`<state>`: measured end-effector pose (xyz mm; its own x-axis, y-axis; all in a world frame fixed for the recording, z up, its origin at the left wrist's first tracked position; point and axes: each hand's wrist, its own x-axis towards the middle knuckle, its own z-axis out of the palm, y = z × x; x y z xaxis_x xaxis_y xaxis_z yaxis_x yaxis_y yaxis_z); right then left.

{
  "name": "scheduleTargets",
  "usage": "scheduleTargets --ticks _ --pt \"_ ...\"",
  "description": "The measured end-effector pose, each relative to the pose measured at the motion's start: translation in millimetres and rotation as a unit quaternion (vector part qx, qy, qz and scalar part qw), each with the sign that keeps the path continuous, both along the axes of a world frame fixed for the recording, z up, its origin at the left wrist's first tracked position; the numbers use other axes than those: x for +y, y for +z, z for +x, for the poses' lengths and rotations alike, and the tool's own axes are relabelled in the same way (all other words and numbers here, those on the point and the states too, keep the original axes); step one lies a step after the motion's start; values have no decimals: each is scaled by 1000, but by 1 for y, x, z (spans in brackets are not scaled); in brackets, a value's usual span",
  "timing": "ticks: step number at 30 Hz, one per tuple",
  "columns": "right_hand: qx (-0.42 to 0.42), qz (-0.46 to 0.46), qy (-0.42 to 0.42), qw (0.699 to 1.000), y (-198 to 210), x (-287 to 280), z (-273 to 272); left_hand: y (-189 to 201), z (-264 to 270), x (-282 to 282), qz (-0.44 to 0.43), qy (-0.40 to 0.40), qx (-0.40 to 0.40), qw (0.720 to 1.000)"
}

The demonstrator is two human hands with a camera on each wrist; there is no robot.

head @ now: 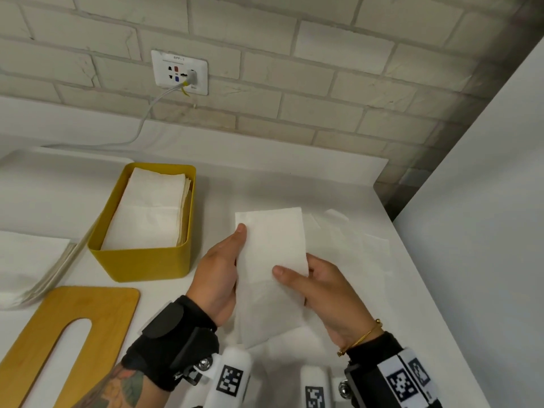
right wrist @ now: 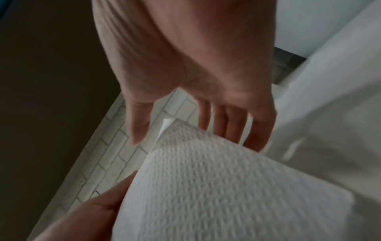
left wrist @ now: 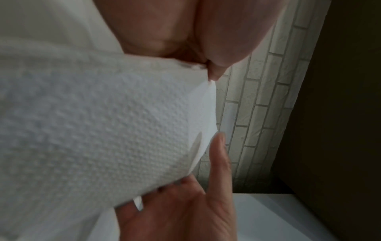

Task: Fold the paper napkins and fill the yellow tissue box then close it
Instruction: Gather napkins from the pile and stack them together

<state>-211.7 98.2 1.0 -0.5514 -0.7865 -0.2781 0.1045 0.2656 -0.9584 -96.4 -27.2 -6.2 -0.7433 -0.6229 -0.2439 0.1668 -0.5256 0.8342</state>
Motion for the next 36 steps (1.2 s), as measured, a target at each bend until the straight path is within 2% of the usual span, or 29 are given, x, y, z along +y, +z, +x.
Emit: scheduleTargets --ticks 4,7,11,14,16,19,21,23,31,36 --pt "22 -14 -3 1000 -7 -6 1 -3 0 -1 -26 -8 -2 1000" --pt "12 -4 33 999 -17 -5 4 -4 2 -8 -32 27 -3 999" --pt "-33 72 132 988 -31 12 11 -4 8 -24 -26 80 -11 996" --pt "0 132 175 976 -24 28 -3 -7 17 -30 -19 96 -12 995" --pt "34 144 125 981 -15 36 -24 -8 21 -29 -15 95 -13 995" --pt "94 140 -16 986 -5 42 -69 -10 24 -25 -4 90 -20 996" --pt "125 158 -86 976 -6 44 -98 -12 25 -22 3 85 -24 996" --pt "146 188 -122 964 -13 44 -118 -14 26 -19 7 82 -28 996" --pt "180 256 -117 943 -42 21 -131 -20 31 -11 15 78 -41 996" --pt "151 270 -64 949 -43 24 -129 -20 34 -11 8 77 -45 996"
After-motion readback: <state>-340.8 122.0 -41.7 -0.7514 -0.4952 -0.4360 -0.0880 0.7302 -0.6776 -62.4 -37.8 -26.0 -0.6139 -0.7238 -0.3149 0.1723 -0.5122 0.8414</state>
